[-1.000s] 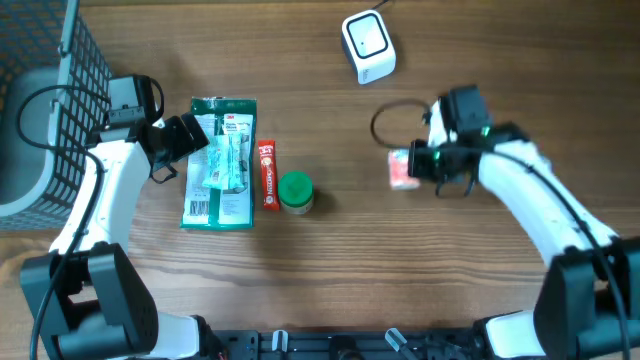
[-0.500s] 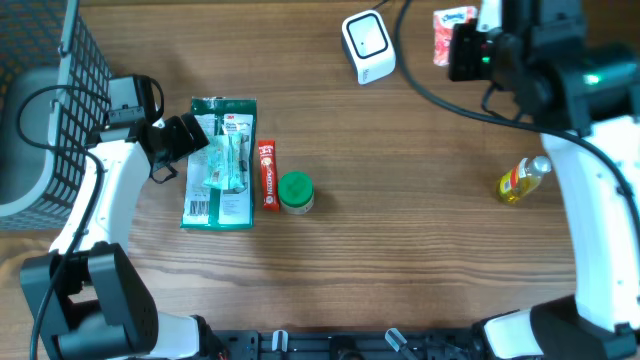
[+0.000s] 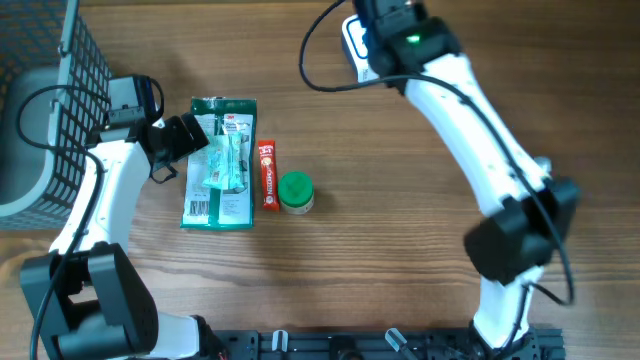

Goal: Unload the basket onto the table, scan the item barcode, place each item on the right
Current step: 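Lift the Kleenex pack with the right gripper toward the scanner, then hold the Kleenex pack under the scanner window with the right gripper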

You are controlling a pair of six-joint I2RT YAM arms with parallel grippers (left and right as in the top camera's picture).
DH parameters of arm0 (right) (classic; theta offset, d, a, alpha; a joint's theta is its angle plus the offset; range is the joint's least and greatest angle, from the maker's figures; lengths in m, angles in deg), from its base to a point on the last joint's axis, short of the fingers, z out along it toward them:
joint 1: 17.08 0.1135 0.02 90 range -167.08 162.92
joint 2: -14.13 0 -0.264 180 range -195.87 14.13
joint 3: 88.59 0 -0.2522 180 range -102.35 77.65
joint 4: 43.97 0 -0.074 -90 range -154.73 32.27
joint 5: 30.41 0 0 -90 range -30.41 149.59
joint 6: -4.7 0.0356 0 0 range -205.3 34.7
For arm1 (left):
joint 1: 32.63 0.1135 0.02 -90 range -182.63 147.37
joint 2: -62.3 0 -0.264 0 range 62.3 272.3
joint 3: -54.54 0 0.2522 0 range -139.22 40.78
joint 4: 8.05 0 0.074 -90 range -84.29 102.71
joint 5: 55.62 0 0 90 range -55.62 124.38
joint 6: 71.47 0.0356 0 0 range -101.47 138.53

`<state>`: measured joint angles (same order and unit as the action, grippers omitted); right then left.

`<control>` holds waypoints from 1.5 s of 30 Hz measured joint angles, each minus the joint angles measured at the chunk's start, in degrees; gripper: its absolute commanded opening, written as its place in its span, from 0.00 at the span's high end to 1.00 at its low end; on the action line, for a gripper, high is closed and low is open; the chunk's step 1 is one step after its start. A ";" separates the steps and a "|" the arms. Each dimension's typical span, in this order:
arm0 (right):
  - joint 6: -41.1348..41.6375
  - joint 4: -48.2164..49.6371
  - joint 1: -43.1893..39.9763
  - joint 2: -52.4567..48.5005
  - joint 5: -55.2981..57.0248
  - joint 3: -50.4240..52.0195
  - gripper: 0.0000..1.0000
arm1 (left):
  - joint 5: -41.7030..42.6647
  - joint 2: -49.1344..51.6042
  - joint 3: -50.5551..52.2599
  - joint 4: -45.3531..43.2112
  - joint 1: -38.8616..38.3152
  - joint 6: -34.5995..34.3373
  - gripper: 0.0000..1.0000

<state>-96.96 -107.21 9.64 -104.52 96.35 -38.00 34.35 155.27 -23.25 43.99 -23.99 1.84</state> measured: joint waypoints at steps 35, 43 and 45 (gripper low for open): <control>-19.10 27.52 2.97 -18.43 15.04 0.02 0.95 | 0.00 0.00 0.00 0.02 0.00 0.00 0.00; -19.50 27.69 2.97 -19.17 15.65 0.44 0.95 | 0.00 0.00 0.00 0.02 0.00 0.00 0.00; -19.50 27.69 2.97 -19.80 15.74 0.50 0.95 | 0.00 0.00 0.00 0.02 0.00 0.00 0.00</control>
<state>-116.46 -79.51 12.61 -124.32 112.08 -37.50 34.35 155.27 -23.25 44.01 -23.99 1.84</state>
